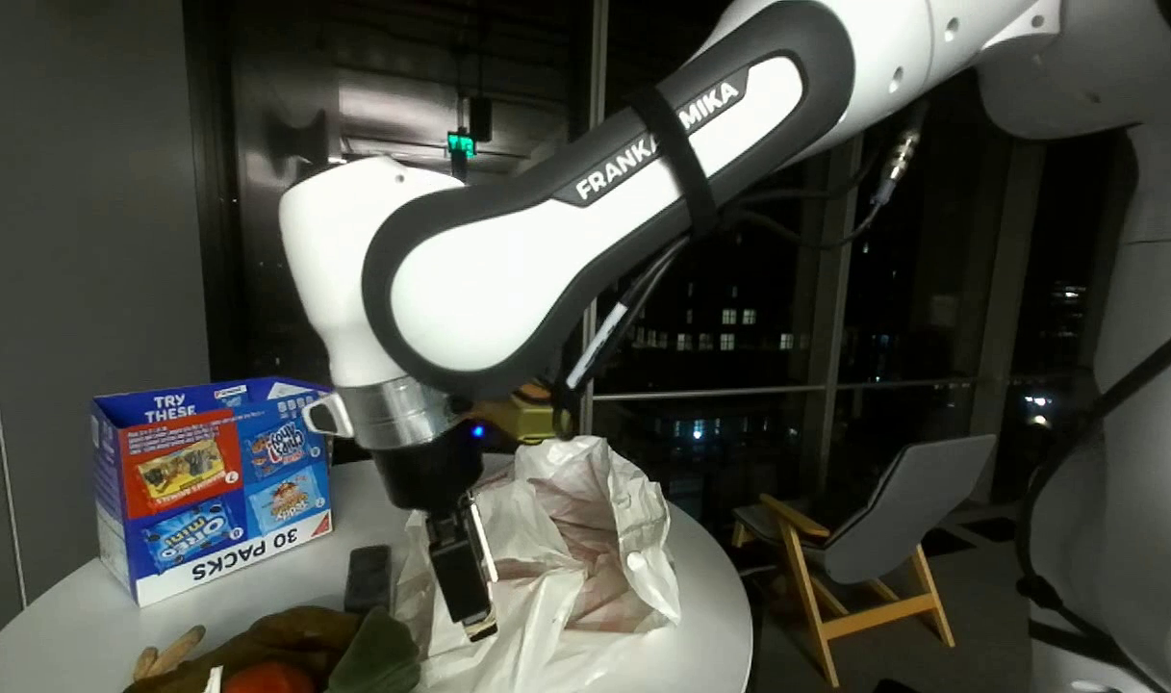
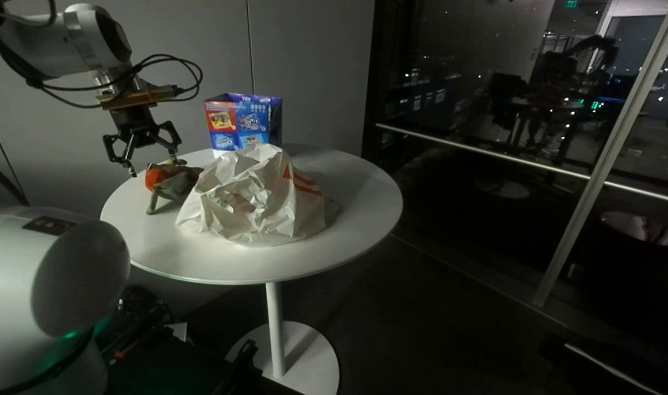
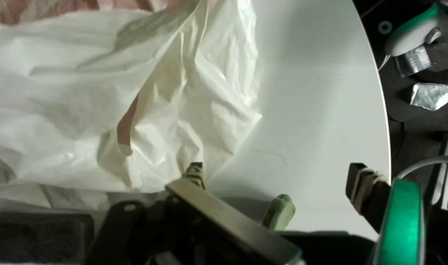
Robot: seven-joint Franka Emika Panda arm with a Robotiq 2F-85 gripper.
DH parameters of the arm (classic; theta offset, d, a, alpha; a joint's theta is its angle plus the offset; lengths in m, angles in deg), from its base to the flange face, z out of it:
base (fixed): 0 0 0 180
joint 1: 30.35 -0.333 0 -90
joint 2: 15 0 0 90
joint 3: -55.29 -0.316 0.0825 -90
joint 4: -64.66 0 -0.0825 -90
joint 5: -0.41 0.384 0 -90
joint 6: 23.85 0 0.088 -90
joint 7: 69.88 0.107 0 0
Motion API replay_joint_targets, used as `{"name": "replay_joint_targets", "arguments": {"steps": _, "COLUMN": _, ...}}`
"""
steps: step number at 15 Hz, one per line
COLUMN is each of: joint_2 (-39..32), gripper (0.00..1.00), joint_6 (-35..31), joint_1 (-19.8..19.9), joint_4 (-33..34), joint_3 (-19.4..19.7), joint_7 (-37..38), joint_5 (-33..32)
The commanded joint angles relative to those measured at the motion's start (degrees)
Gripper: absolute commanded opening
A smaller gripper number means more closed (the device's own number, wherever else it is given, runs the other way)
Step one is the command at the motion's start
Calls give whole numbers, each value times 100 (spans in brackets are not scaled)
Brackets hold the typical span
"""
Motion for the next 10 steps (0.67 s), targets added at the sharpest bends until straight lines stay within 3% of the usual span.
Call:
{"name": "replay_joint_targets", "arguments": {"steps": 1, "joint_2": -722, "gripper": 100, "joint_6": -404, "joint_1": -108, "joint_4": 402, "joint_3": -96, "joint_7": -499, "joint_5": -546}}
{"name": "replay_joint_targets", "arguments": {"steps": 10, "joint_2": -1872, "gripper": 100, "joint_6": -1427, "joint_1": -244, "joint_4": 1228, "joint_3": -221, "joint_7": -1567, "joint_5": -881}}
